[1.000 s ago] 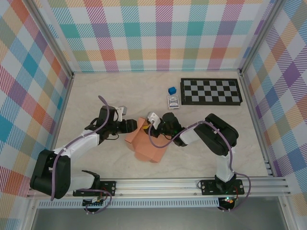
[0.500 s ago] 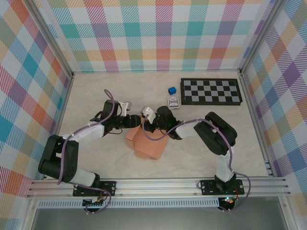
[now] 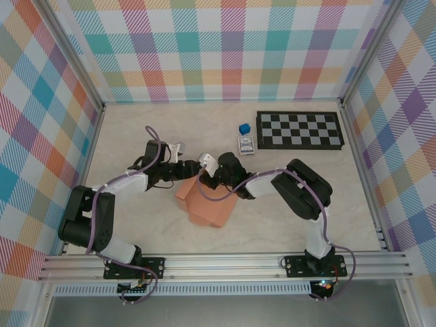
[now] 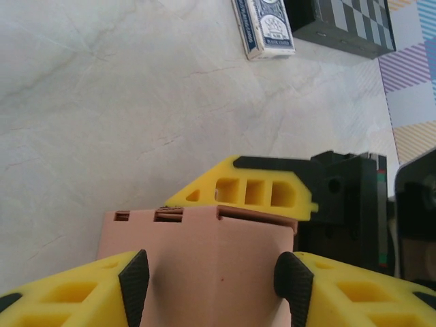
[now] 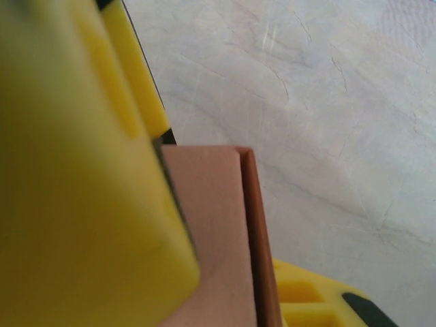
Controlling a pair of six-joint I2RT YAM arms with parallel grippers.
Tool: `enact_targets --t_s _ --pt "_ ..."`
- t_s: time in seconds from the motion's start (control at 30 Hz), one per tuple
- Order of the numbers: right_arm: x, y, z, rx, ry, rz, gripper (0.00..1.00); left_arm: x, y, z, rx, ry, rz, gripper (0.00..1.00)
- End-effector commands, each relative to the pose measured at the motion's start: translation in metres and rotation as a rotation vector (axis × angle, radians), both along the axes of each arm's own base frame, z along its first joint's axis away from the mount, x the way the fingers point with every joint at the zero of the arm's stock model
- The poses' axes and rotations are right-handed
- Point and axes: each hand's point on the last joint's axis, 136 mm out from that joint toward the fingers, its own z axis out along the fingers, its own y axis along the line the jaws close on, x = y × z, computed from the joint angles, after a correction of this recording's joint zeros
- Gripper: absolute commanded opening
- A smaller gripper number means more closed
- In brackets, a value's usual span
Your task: Fold the paper box
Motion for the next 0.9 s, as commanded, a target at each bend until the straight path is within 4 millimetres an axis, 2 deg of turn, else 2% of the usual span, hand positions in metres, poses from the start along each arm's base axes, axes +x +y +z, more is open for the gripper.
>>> enact_targets --t_s 0.0,0.2,0.5,0.7,0.87 --pt "-0.004 -0.003 -0.027 -0.088 0.051 -0.017 0.18 0.013 0.013 0.001 -0.026 0.005 0.072 0.57" --pt "0.004 -0.01 -0.032 -0.123 0.067 -0.082 0.06 0.021 0.023 0.011 -0.061 -0.006 0.125 0.59" --pt "0.018 -0.026 -0.033 -0.128 0.106 -0.197 0.0 0.022 0.031 0.025 -0.108 -0.011 0.182 0.59" --pt "0.026 -0.034 -0.051 -0.106 0.22 -0.303 0.0 0.009 0.032 -0.006 -0.125 0.076 0.214 0.56" --pt "0.025 -0.031 -0.054 -0.073 0.247 -0.302 0.0 0.01 0.026 -0.007 -0.169 0.109 0.203 0.55"
